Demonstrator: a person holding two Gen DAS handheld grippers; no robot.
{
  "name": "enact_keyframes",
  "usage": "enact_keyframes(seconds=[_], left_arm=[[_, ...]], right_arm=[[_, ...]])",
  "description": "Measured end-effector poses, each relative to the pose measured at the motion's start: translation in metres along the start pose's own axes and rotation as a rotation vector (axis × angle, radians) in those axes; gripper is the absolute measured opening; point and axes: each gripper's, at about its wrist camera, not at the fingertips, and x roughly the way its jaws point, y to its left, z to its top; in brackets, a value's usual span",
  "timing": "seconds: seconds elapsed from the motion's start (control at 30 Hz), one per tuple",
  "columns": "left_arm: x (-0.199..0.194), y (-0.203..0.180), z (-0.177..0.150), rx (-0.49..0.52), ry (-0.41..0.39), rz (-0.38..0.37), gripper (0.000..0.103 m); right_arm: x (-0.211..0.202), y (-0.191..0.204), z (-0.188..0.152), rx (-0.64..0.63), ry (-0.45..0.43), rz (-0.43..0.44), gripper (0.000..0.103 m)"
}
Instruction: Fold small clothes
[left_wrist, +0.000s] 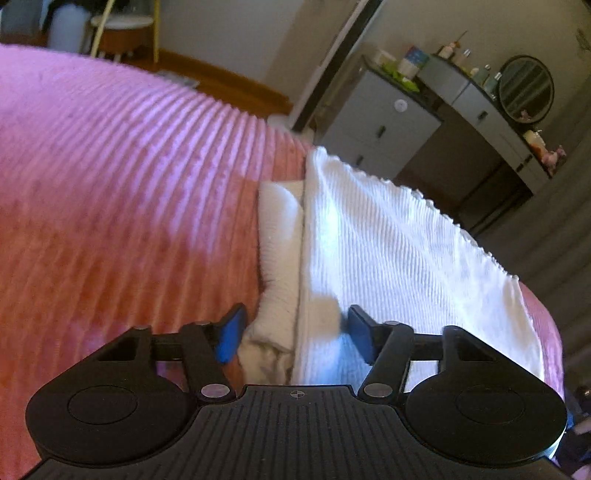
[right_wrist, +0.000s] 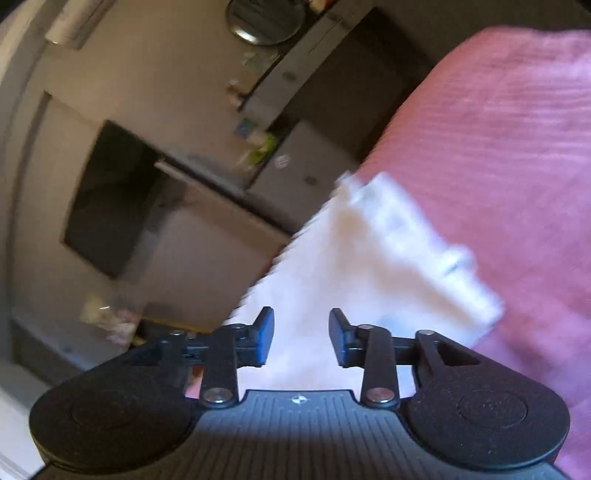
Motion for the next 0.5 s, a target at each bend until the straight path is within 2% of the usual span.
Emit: enact_keyframes(seconds=[0.07, 0.13, 0.17, 0.27, 0.37, 0.43, 0.5], left_arm=[[0.001, -0.002, 0.0, 0.012, -0.002, 0.011, 0.055], [0.001, -0.004, 0.0, 0.035, -0.007, 0.021, 0.045], [0.002, -0.004, 0.0, 0.049, -0.014, 0.019, 0.044], [0.004, -0.002, -0.003, 0.042, -0.023, 0.014, 0.041], [0.007, -0.003, -0.004, 0.03, -0.021, 0.018, 0.048], [0.01, -0.003, -0.003, 0.01, -0.011, 0.01, 0.059], [0.016, -0.005, -0.001, -0.01, -0.001, 0.003, 0.062]], right_arm=[[0.012, -0.004, -0.013, -0.058, 0.037, -0.027, 0.024], [0.021, -0.019, -0.021, -0.092, 0.064, -0.093, 0.017], [0.023, -0.028, -0.02, -0.086, 0.067, -0.112, 0.0], [0.021, -0.039, -0.005, -0.061, 0.034, -0.113, 0.0], [0.017, -0.031, 0.001, -0.201, -0.028, -0.183, 0.0], [0.02, -0.031, 0.0, -0.225, -0.031, -0.203, 0.0], [0.021, -0.025, -0.005, -0.266, -0.037, -0.219, 0.0]])
